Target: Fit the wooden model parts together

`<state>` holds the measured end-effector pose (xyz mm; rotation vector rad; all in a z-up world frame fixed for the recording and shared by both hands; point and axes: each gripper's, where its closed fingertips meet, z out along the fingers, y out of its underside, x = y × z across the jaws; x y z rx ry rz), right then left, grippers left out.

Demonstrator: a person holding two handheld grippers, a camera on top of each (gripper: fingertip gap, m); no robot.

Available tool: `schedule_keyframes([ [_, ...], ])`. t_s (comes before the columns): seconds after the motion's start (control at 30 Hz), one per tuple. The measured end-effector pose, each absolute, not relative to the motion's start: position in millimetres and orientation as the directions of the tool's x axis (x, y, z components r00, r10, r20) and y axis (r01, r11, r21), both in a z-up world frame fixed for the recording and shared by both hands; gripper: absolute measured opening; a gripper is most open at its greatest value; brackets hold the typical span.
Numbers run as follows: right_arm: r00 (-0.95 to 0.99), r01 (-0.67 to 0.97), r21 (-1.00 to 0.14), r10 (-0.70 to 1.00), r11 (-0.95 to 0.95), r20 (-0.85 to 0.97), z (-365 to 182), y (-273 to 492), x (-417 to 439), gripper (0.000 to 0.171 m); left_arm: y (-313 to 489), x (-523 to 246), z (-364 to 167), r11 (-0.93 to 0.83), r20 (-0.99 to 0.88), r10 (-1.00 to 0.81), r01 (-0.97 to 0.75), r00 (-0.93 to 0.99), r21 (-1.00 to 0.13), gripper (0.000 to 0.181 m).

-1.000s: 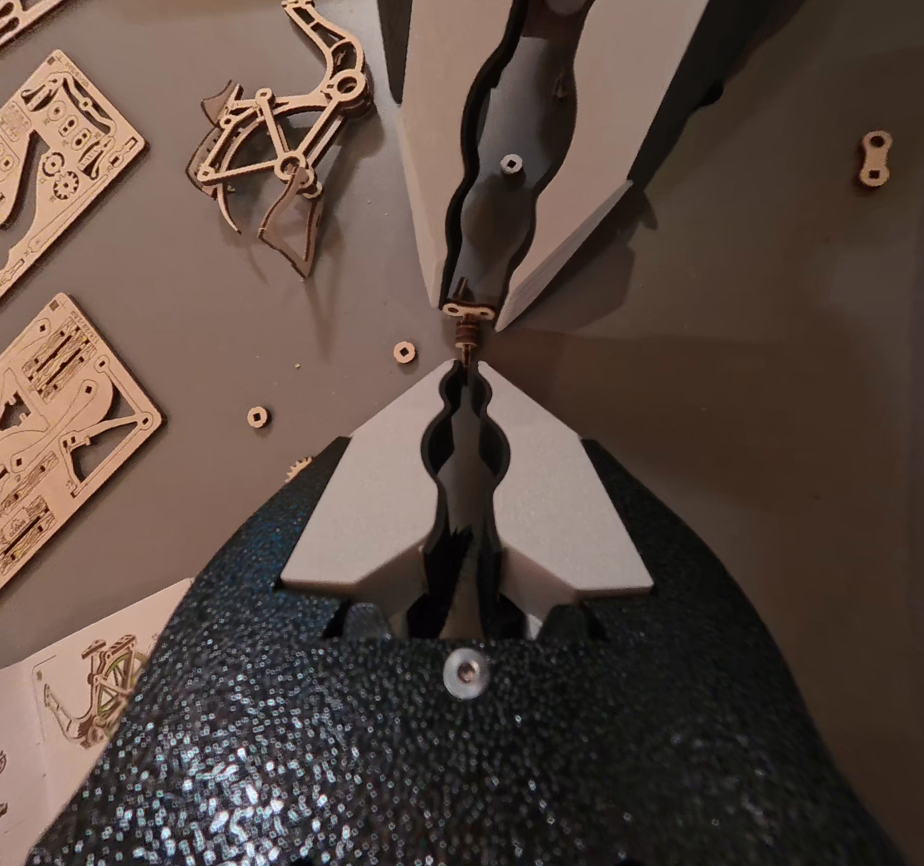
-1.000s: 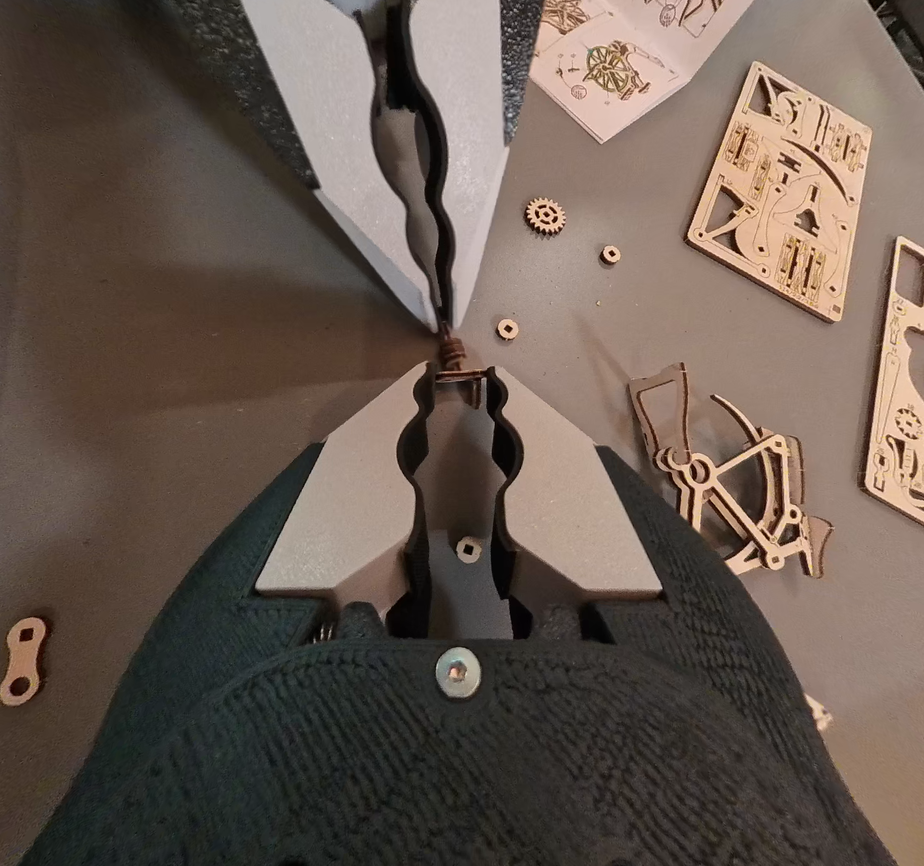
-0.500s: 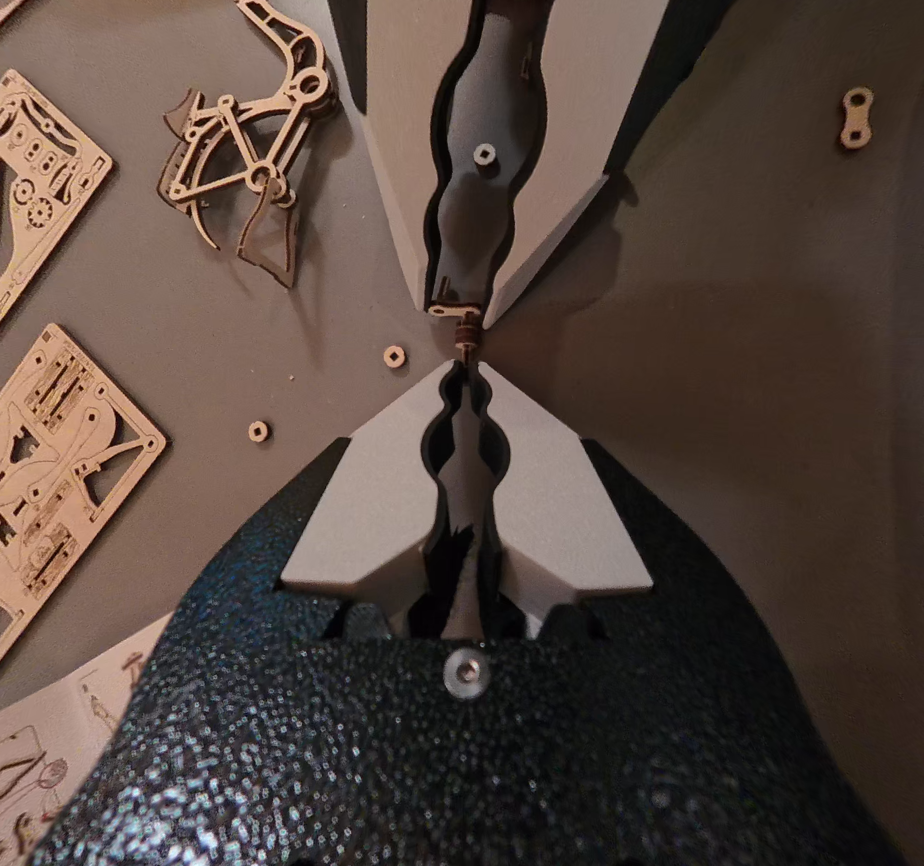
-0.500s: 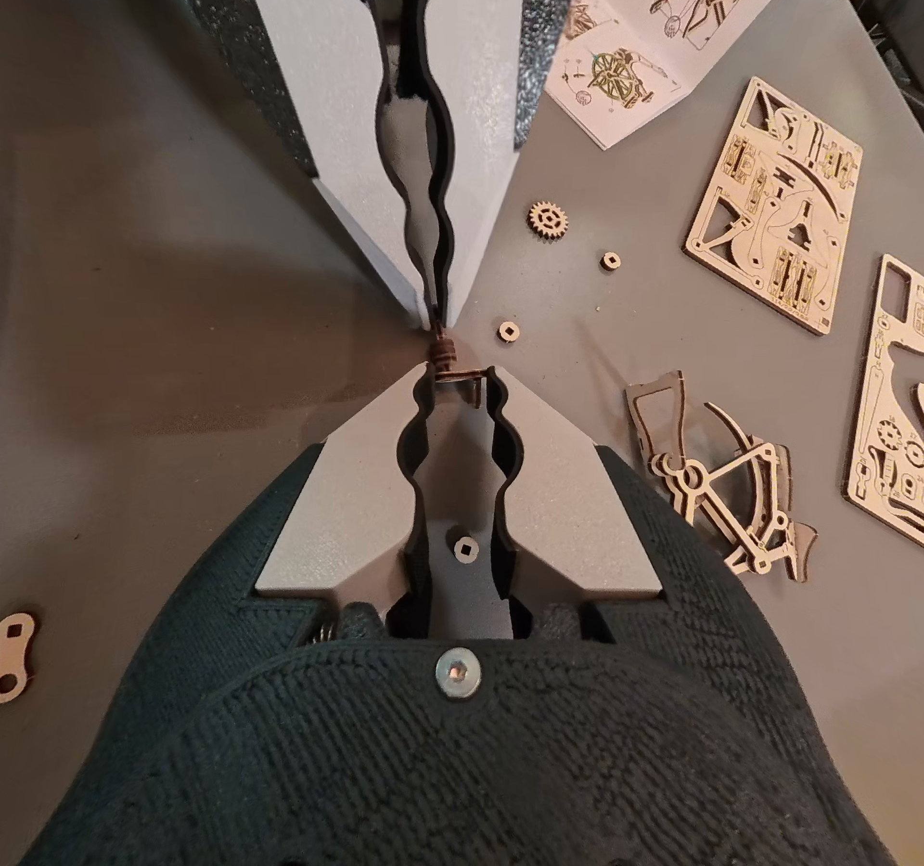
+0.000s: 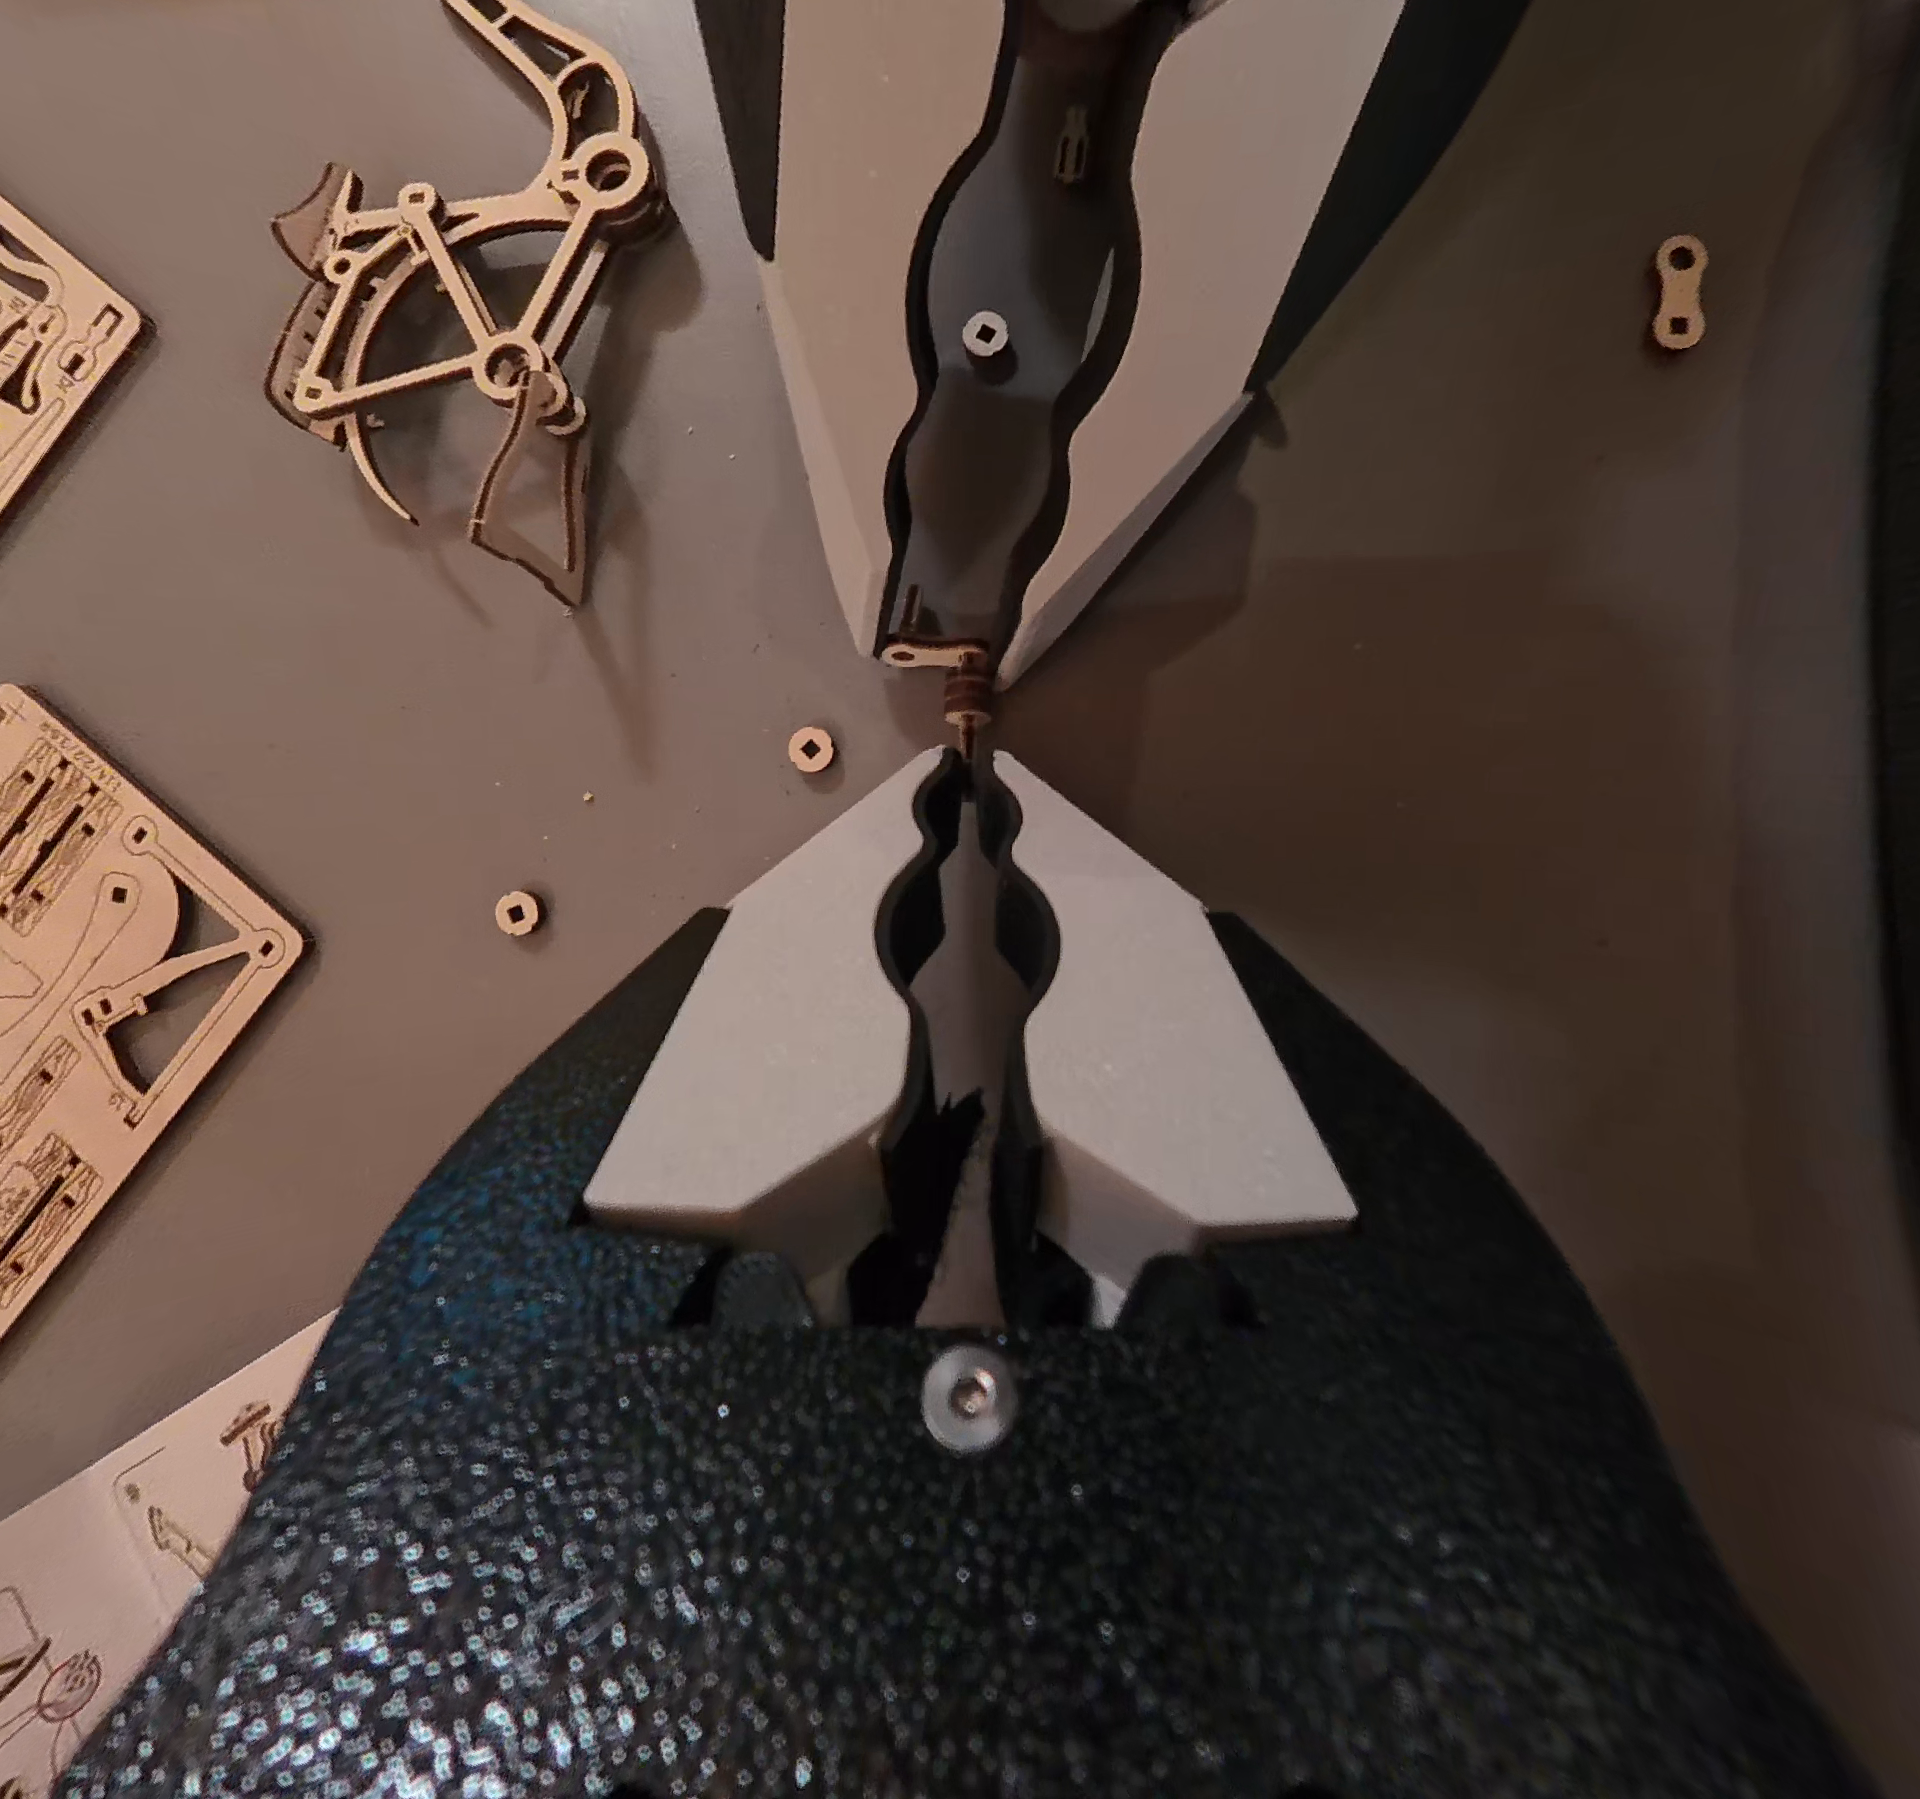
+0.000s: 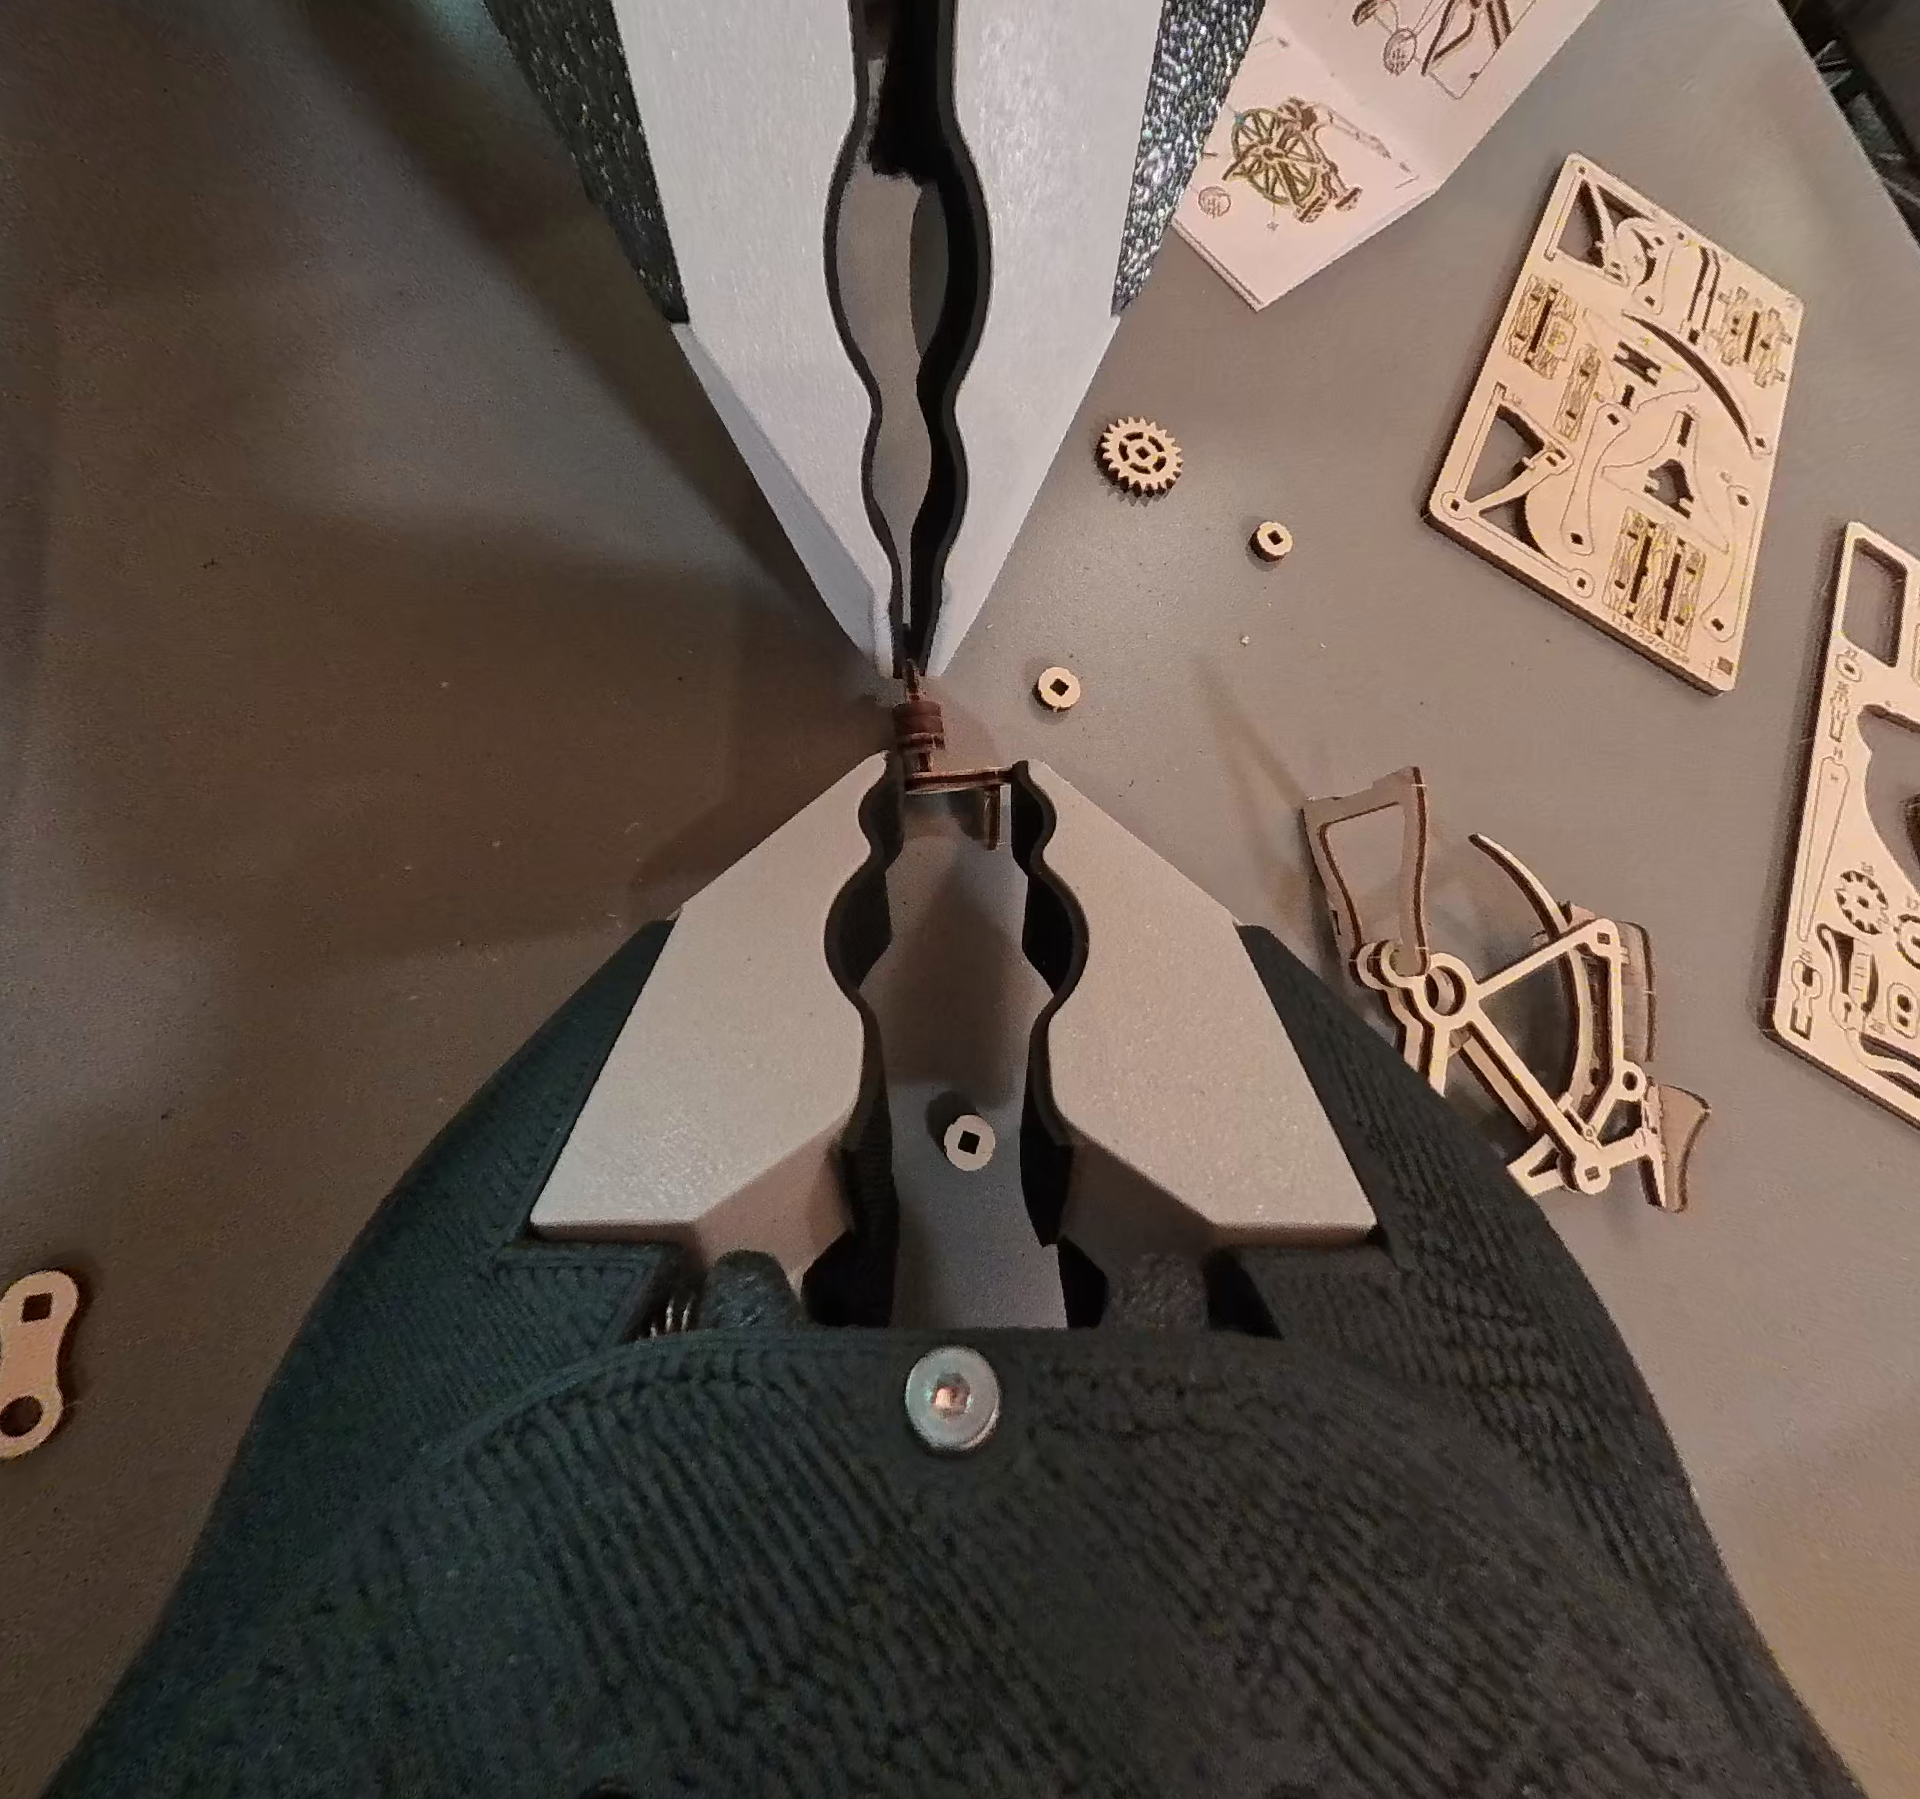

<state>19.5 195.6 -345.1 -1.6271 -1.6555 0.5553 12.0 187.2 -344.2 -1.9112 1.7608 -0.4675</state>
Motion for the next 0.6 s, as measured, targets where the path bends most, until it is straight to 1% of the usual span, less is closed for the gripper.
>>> schedule_keyframes([
  [0.5,0.072,0.651,-0.752,0.979,0.099,0.192,-345.2,194.2,18.0,0.019,186.4,9.2,-346.4,-0.072,-0.072,-0.99,-0.865,0.124,-0.497,0.0],
  [0.6,0.069,0.652,-0.751,0.979,0.103,0.194,-345.3,193.7,17.5,0.019,186.1,8.7,-346.1,-0.069,-0.077,-0.989,-0.864,0.124,-0.498,0.0],
])
